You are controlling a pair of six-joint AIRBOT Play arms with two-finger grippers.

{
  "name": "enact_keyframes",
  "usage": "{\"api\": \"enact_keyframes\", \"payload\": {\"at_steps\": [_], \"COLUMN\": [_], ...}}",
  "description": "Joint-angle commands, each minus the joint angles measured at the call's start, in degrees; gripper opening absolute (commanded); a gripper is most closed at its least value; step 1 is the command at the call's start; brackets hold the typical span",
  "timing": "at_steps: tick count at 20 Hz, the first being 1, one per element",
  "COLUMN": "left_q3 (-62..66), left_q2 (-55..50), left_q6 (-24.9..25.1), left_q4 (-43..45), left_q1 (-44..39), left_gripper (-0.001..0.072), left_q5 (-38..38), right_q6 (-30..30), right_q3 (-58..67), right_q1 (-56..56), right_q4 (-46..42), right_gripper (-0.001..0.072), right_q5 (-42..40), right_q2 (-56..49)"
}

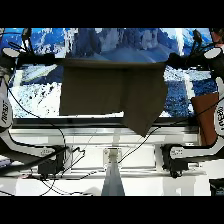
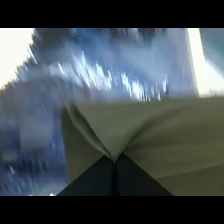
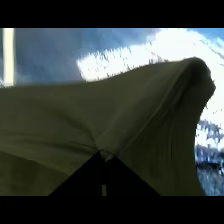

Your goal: Fold the clothes and pants, and hang the long-sleeved shirts on hangers.

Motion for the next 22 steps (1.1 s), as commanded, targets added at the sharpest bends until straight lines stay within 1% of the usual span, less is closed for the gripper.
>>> {"api": "enact_keyframes", "payload": {"at_steps": [1, 2, 3, 4, 5, 6, 7, 8, 12, 13, 14, 15, 16, 17, 18, 20, 22], "left_q3": [0.0, 0.0, 0.0, 0.0, 0.0, 0.0, 0.0, 0.0, 0.0, 0.0, 0.0, 0.0, -0.2, -1.4, -3.9, -10.8, -19.6], "left_q2": [-0.2, -0.2, -0.2, -0.2, -0.3, -0.3, -0.3, -0.3, 0.0, 0.5, 1.4, 3.0, 5.2, 8.6, 12.9, 21.7, 29.9], "left_q6": [-0.2, -0.3, -0.9, -2.2, -2.8, -2.8, -2.9, -3.8, -10.6, -11.7, -11.8, -11.8, -11.8, -11.3, -9.9, -8.2, -7.9], "left_q4": [7.0, 9.7, 12.5, 14.9, 15.8, 15.7, 15.4, 15.2, 15.5, 15.4, 15.4, 15.0, 14.0, 11.6, 9.1, 7.9, 7.9], "left_q1": [0.3, 0.1, -0.2, -0.3, -0.3, -0.3, -0.3, -0.5, -0.2, 0.4, 1.0, 1.8, 2.8, 4.2, 5.9, 9.4, 13.3], "left_gripper": [0.0014, 0.0014, 0.0014, 0.0015, 0.0028, 0.0256, 0.072, 0.0713, 0.0695, 0.061, 0.0551, 0.0549, 0.0549, 0.0549, 0.0548, 0.0548, 0.0547], "left_q5": [-18.3, -22.3, -23.9, -24.0, -23.8, -23.5, -23.5, -23.5, -24.2, -24.1, -24.2, -24.9, -26.1, -26.7, -25.7, -23.2, -20.9], "right_q6": [0.2, 0.2, 0.2, 1.1, 2.4, 3.0, 2.9, 3.0, 3.5, 3.6, 3.6, 3.6, 3.5, 3.4, 3.4, 3.9, 7.2], "right_q3": [-0.1, -0.1, -0.1, -0.1, -0.1, -0.1, -0.1, -0.1, -0.2, -0.2, -0.3, -1.2, -3.3, -7.3, -11.9, -23.6, -35.7], "right_q1": [0.3, 0.3, 0.3, 0.3, 0.3, 0.3, 0.3, 0.3, 0.3, 0.3, 0.3, 0.3, 0.3, 0.3, 0.3, 0.3, 0.3], "right_q4": [-7.1, -8.4, -10.1, -12.0, -13.3, -13.7, -13.9, -14.2, -17.8, -19.1, -20.3, -21.7, -23.1, -24.2, -24.5, -23.6, -20.2], "right_gripper": [0.0026, 0.0026, 0.0026, 0.0026, 0.004, 0.0297, 0.0654, 0.0686, 0.0684, 0.0682, 0.0651, 0.0586, 0.0574, 0.0574, 0.0574, 0.0574, 0.0574], "right_q5": [15.4, 18.6, 20.0, 20.2, 20.1, 19.3, 18.6, 17.7, 19.0, 19.7, 21.1, 22.4, 22.5, 22.4, 22.0, 20.7, 17.3], "right_q2": [-0.3, -0.3, -0.3, -0.3, -0.3, -0.3, -0.3, -0.3, 1.1, 2.3, 3.7, 5.9, 8.7, 12.5, 16.3, 24.8, 32.4]}}
